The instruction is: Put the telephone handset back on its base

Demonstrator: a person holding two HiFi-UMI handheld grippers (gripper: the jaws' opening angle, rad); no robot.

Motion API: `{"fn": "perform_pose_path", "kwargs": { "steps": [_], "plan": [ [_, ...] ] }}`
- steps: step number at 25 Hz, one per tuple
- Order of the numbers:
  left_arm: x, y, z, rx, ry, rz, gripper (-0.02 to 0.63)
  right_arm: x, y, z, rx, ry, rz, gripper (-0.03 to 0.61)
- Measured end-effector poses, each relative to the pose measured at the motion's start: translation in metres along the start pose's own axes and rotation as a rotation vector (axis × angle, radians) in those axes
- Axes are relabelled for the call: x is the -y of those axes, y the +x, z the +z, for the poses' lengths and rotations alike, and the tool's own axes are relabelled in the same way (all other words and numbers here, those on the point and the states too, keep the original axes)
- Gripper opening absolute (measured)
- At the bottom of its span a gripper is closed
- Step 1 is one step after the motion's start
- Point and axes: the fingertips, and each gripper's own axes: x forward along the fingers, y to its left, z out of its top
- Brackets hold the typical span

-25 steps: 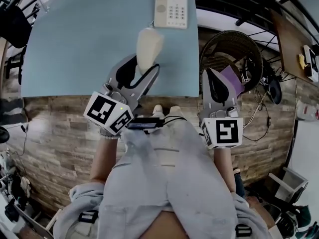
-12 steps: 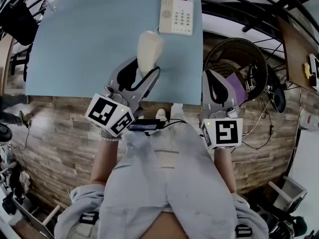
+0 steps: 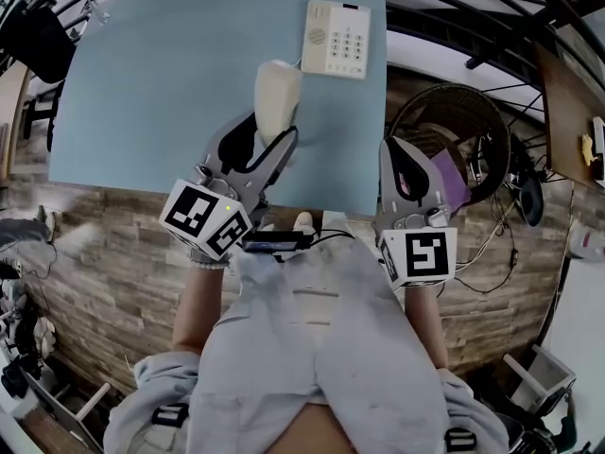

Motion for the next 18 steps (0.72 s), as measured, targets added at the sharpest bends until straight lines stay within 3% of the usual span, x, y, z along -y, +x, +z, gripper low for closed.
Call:
{"fn": "perform_pose_path", "kwargs": {
  "steps": [18],
  "plan": [
    [-0.029,0.06,-0.002,-0.022,-0.038,0.077,0.21,0.03,0.036,-0.02,-0.026,0.025,0.079,0.006]
  ]
}}
